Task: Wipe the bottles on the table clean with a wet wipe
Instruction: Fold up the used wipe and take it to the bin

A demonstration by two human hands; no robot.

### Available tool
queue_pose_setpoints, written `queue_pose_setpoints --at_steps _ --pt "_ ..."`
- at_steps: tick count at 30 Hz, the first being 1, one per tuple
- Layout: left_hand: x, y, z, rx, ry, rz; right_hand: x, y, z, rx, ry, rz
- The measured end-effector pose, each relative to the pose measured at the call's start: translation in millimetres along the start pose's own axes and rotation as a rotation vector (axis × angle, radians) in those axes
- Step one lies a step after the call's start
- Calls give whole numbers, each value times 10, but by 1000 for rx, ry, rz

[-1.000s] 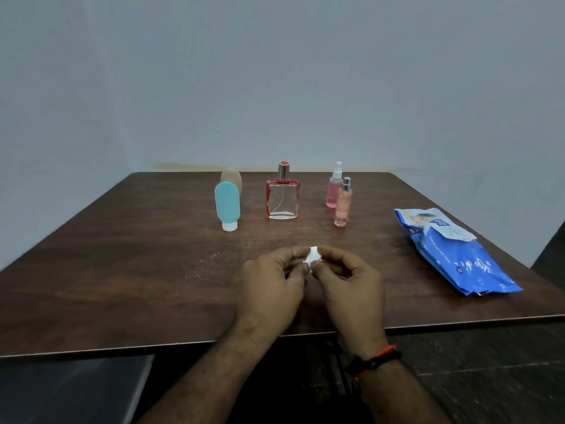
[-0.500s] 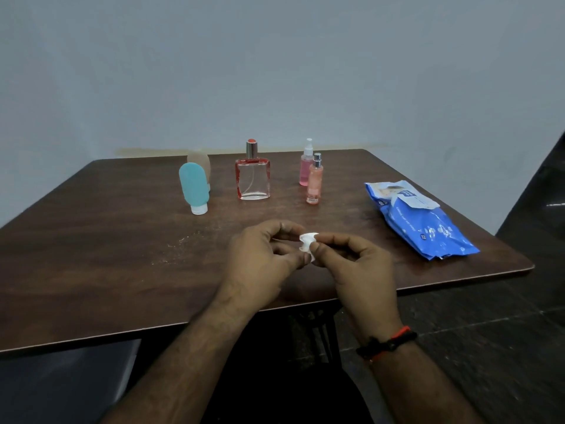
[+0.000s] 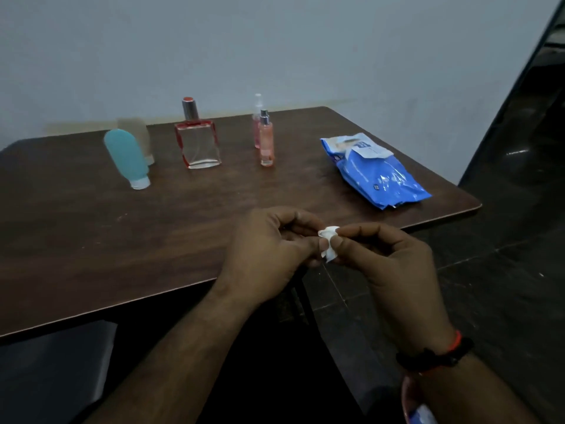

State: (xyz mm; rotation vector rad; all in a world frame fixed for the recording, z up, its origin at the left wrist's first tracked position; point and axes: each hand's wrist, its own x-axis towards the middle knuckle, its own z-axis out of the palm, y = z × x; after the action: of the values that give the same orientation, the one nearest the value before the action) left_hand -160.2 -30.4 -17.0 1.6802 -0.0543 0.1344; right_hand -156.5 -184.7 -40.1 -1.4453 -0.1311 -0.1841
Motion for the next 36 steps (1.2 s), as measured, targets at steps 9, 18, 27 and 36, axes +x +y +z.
queue_pose_setpoints --at_steps 9,18,27,36 --pt "76 -379 770 66 -178 -35 -187 258 -814 -61 102 98" --pt "133 -1002 1729 156 -399 -206 -422 751 -1684 -80 259 273" --pt "112 -1808 2668 286 -559 -347 -688 1539 -2450 -194 459 463" --pt "-174 -2623 3238 442 -690 -427 -1003 2540 -2875 -314 611 634"
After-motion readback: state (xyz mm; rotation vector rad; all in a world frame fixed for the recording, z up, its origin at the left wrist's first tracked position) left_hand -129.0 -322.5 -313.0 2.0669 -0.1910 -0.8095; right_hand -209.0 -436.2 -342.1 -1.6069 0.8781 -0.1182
